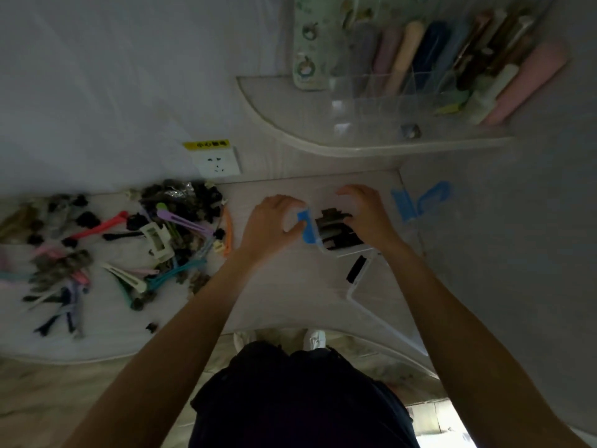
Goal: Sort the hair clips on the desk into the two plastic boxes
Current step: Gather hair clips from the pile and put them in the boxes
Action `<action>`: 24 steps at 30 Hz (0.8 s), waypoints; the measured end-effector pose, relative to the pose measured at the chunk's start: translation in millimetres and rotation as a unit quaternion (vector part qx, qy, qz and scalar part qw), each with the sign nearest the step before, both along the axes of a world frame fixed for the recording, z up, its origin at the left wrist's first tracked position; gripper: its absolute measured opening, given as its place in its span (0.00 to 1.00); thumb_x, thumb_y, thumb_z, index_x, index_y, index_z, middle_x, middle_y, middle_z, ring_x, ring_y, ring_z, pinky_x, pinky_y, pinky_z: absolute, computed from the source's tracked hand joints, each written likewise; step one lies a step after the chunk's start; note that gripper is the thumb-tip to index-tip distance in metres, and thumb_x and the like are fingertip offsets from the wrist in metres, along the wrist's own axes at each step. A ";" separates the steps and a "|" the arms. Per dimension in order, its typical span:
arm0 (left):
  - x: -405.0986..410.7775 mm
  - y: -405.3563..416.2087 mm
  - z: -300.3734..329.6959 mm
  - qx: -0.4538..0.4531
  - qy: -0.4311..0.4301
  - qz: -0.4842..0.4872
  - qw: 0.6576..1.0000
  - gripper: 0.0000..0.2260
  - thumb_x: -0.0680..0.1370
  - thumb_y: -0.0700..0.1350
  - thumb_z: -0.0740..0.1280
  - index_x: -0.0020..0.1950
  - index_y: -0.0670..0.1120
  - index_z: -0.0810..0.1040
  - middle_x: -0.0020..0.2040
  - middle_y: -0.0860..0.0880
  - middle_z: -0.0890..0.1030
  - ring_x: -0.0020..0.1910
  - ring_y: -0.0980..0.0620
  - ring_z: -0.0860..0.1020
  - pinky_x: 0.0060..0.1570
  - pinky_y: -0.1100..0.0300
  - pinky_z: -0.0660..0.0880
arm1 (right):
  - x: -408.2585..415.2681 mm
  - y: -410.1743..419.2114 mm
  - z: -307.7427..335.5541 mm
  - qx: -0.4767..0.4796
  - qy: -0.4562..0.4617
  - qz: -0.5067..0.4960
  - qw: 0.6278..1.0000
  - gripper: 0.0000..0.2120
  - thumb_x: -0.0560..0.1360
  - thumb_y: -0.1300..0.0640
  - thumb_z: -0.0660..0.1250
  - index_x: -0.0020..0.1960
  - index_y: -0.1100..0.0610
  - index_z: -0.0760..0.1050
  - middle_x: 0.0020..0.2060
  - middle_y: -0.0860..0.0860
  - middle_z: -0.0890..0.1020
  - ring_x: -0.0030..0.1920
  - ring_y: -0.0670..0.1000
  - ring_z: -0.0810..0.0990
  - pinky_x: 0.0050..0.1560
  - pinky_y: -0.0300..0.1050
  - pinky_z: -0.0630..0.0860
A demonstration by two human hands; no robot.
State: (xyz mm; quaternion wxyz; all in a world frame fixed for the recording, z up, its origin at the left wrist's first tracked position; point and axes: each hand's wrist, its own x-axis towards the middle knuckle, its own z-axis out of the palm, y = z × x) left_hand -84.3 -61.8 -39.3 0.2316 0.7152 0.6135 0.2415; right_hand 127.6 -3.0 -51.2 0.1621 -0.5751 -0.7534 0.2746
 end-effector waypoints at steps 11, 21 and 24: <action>-138.4 -63.3 -8.8 -0.004 -0.014 0.299 0.954 0.12 0.75 0.41 0.64 0.58 0.47 0.77 0.52 0.45 0.81 0.49 0.47 0.77 0.49 0.55 0.73 | -148.6 -64.9 28.7 -0.011 0.064 0.150 0.987 0.10 0.77 0.61 0.60 0.55 0.57 0.77 0.50 0.55 0.82 0.52 0.54 0.76 0.53 0.48 0.72; -211.0 -52.9 -36.7 -0.267 0.080 0.289 0.916 0.44 0.66 0.67 0.69 0.73 0.49 0.55 0.72 0.38 0.57 0.64 0.36 0.69 0.57 0.44 0.73 | -273.0 -4.4 -16.5 -0.052 -0.132 0.076 0.987 0.36 0.75 0.49 0.64 0.75 0.58 0.49 0.71 0.61 0.62 0.70 0.63 0.60 0.68 0.57 0.62; -215.4 -58.6 -41.1 -0.235 0.040 0.277 0.931 0.32 0.70 0.58 0.71 0.69 0.49 0.63 0.66 0.39 0.63 0.52 0.38 0.77 0.50 0.49 0.75 | -273.6 2.2 -26.7 -0.076 -0.153 0.092 0.981 0.35 0.73 0.49 0.68 0.72 0.60 0.56 0.68 0.61 0.67 0.67 0.63 0.64 0.65 0.55 0.66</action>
